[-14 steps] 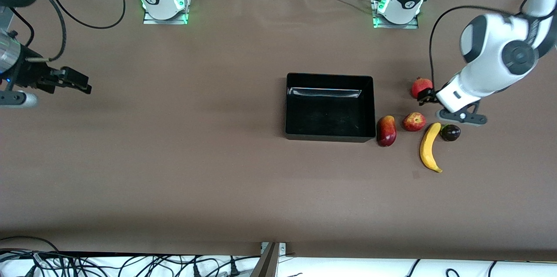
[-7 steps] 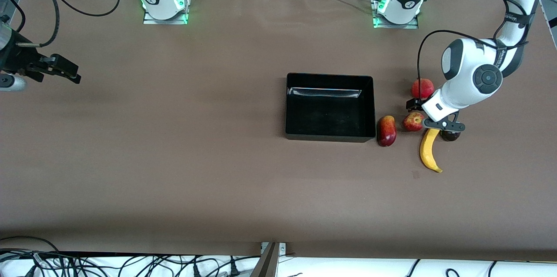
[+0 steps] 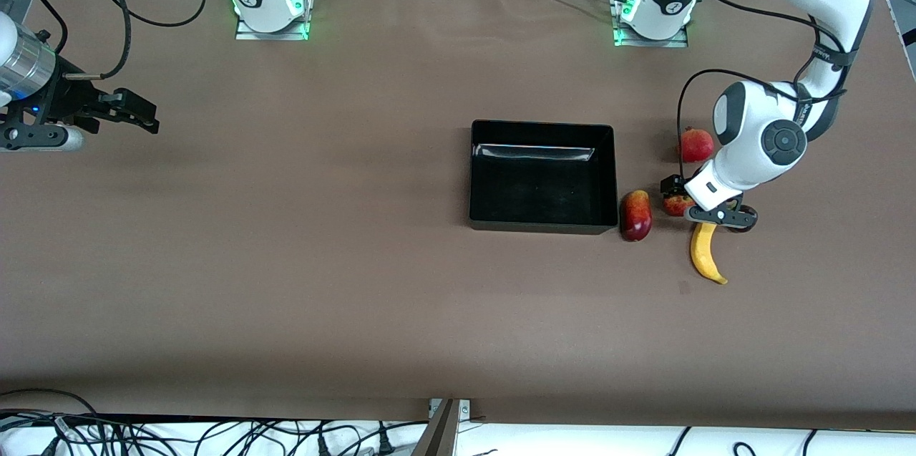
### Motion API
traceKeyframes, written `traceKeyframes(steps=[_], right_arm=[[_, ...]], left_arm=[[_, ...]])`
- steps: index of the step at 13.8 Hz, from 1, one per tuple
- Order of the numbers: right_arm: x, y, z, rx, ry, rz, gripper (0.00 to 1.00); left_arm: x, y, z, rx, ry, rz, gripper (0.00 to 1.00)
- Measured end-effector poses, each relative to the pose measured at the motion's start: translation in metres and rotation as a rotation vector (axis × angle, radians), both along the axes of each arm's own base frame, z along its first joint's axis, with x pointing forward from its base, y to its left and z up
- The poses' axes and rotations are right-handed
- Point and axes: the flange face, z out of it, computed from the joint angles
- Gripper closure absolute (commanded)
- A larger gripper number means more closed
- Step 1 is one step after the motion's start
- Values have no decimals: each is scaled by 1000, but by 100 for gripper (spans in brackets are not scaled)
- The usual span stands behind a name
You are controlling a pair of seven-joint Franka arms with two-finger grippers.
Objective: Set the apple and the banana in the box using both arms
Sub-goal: 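Lower the left gripper onto the small red apple and grasp it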
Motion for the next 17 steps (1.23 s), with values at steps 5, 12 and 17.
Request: traceKeyframes(steps=[5,12,17], right_arm=[[4,-11,-10,0,19,-19,0],[1,-39,-1,-1,21,-68,0],[1,-34,-1,-1,21,-59,0]], left_arm=[[-2,0,-13,-1,16,0,0],[1,-1,-18,-3,-6,-1,99],[15,-7,2,-4,-54,-21,100]])
